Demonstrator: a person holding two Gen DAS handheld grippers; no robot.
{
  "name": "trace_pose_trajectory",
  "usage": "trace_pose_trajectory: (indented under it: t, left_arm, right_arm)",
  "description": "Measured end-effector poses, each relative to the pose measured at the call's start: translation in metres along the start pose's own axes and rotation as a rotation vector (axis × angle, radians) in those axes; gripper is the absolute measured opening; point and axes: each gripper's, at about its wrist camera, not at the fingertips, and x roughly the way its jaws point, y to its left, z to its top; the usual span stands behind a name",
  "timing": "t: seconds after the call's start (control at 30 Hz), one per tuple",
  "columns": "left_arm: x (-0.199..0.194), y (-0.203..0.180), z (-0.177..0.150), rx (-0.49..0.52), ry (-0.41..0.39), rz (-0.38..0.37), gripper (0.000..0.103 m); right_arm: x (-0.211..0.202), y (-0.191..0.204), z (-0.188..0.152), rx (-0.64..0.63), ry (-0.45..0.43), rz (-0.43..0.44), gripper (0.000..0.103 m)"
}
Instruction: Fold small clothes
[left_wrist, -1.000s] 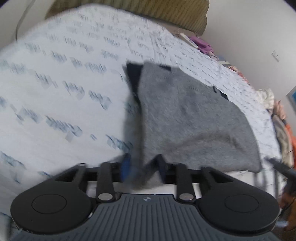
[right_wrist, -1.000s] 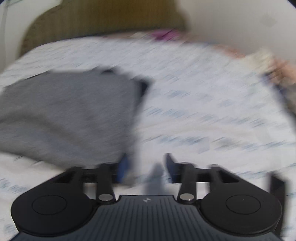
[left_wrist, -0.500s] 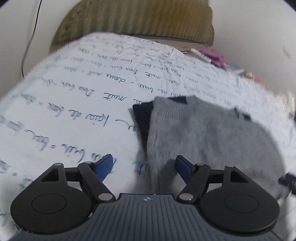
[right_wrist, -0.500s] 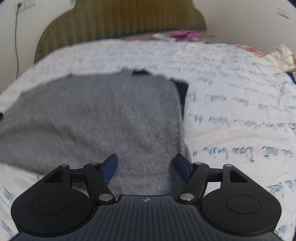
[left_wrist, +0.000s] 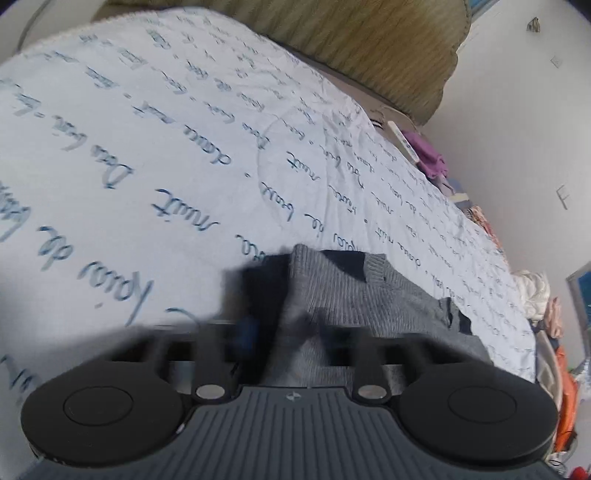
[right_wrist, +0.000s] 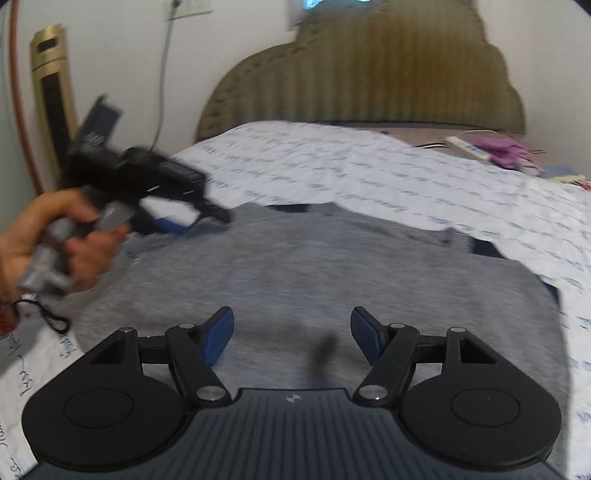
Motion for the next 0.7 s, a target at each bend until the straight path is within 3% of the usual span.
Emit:
trace_pose_trajectory:
  t: [0.07,0.13,0.2,0.27,0.33,0.47,0.5,0.7]
  left_arm:
    - [0.004,-0.005,0.001,0.033,-0.017,0.020,0.010]
    - [-0.003,-0.016,0.002,0.124,-0.102,0.070,0.010]
    - [-0.008,-0.017,0.008,0.152,-0.167,0.078,0.010]
    - [0.001,-0.013,0.013,0.130,-0.115,0.075,0.011]
    - [0.008,-0.016,0.010,0.176,-0.078,0.111,0.015]
    - [0.003,-0.013,0.006,0.173,-0.095,0.107,0.061]
    - [0.000,-0.012,0.006,0.159,-0.100,0.100,0.068]
    - [-0.004,-0.015,0.006,0.203,-0.115,0.186,0.073]
  right_arm:
    - [0.011,0.007,0.000,-0.017,0.011,0.005,0.070]
    - [0.016,0.011,-0.001,-0.022,0.029,0.001,0.070]
    - [0.013,0.013,-0.003,-0.014,0.029,0.008,0.073]
    - [0.014,0.011,-0.005,0.001,0.037,0.012,0.078]
    - [0.015,0.012,-0.007,0.007,0.053,0.013,0.078]
    - [0.008,0.022,-0.009,-0.022,0.021,0.011,0.078]
    - [0.007,0.024,-0.009,-0.030,0.012,0.000,0.078]
    - [0.010,0.029,-0.002,-0.105,-0.067,-0.159,0.078]
